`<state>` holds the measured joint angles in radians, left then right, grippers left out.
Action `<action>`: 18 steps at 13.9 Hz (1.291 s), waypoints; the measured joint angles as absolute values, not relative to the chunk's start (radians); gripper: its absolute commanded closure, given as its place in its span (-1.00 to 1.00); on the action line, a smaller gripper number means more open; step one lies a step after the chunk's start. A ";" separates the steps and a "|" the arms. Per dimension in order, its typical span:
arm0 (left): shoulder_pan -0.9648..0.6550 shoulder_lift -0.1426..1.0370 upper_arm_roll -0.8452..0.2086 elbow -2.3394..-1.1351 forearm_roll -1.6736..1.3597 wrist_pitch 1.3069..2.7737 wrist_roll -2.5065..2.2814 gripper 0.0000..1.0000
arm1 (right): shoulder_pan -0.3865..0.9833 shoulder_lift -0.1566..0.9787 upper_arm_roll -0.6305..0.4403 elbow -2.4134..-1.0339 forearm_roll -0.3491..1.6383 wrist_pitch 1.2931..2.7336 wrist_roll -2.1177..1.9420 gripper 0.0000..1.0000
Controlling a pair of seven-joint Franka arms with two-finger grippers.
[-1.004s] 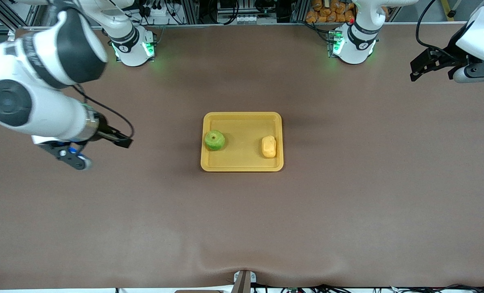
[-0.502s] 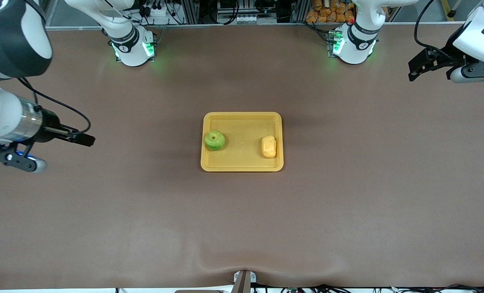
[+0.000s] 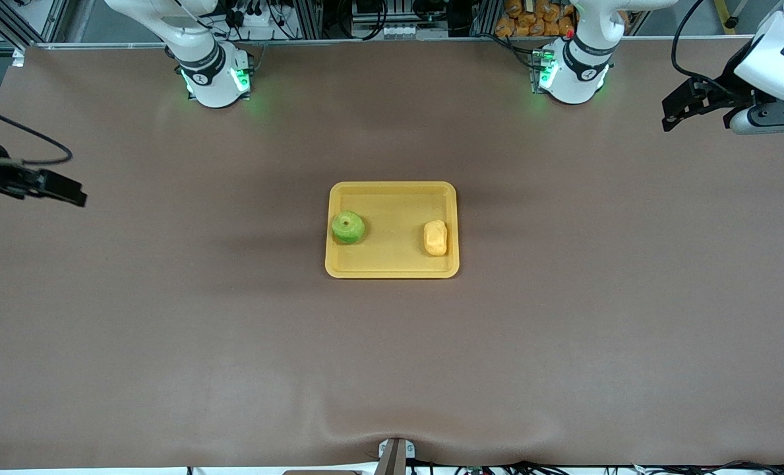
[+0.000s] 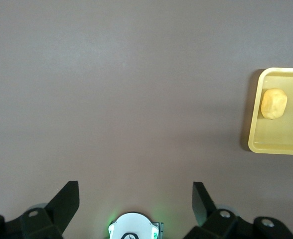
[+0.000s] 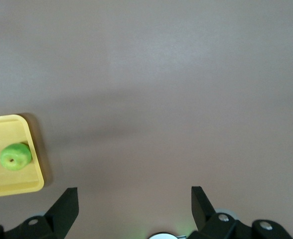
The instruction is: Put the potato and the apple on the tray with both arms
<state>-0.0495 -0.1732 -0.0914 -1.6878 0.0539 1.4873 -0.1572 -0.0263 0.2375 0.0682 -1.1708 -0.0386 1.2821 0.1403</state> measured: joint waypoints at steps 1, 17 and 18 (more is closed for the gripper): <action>-0.049 -0.173 -0.091 -1.688 0.054 1.487 -0.157 -1.00 | -0.026 0.219 0.061 -1.186 -0.039 1.281 0.119 -1.00; -0.033 -0.174 -0.086 -1.656 0.054 1.452 -0.157 -1.00 | -0.023 -0.027 -0.034 -1.517 -0.037 1.446 -0.177 -1.00; -0.032 -0.174 -0.086 -1.656 0.054 1.452 -0.157 -1.00 | -0.023 -0.028 -0.038 -1.517 -0.037 1.447 -0.189 -1.00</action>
